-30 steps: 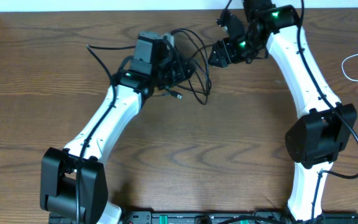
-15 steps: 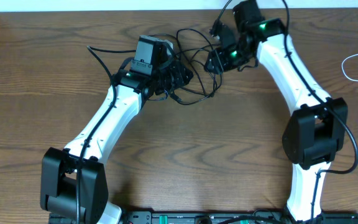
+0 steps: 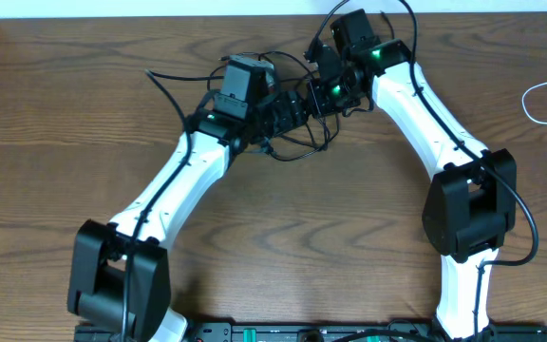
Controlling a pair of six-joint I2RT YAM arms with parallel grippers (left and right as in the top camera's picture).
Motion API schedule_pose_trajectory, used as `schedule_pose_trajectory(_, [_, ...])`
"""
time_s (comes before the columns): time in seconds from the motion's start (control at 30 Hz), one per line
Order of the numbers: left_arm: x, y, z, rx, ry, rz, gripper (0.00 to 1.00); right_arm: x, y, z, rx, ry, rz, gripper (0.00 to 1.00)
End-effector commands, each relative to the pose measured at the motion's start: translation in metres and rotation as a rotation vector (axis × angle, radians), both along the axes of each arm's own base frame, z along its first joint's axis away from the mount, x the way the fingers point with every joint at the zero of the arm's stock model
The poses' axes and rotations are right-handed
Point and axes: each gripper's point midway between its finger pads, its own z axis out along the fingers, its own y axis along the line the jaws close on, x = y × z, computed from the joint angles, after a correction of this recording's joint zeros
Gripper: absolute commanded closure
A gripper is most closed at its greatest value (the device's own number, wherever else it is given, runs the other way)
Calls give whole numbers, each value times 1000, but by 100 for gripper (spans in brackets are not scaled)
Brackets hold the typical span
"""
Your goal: Untangle cables
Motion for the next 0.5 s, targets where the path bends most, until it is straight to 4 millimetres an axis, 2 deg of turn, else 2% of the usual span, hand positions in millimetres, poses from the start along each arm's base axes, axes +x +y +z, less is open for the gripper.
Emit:
schedule_pose_trajectory(0.0, [11, 4, -13, -22, 51, 103, 24, -2, -4, -4, -14, 29, -30, 99])
schedule_pose_trajectory(0.17, [25, 0, -21, -89, 84, 188, 23, -3, -4, -5, -14, 31, -29, 99])
schedule_pose_trajectory(0.27, [33, 5, -36, -105, 136, 295, 23, -5, -4, -5, -14, 39, -28, 99])
schedule_pose_trajectory(0.47, [44, 1, -60, -159, 199, 376, 25, -7, 0, -2, 12, 48, -18, 99])
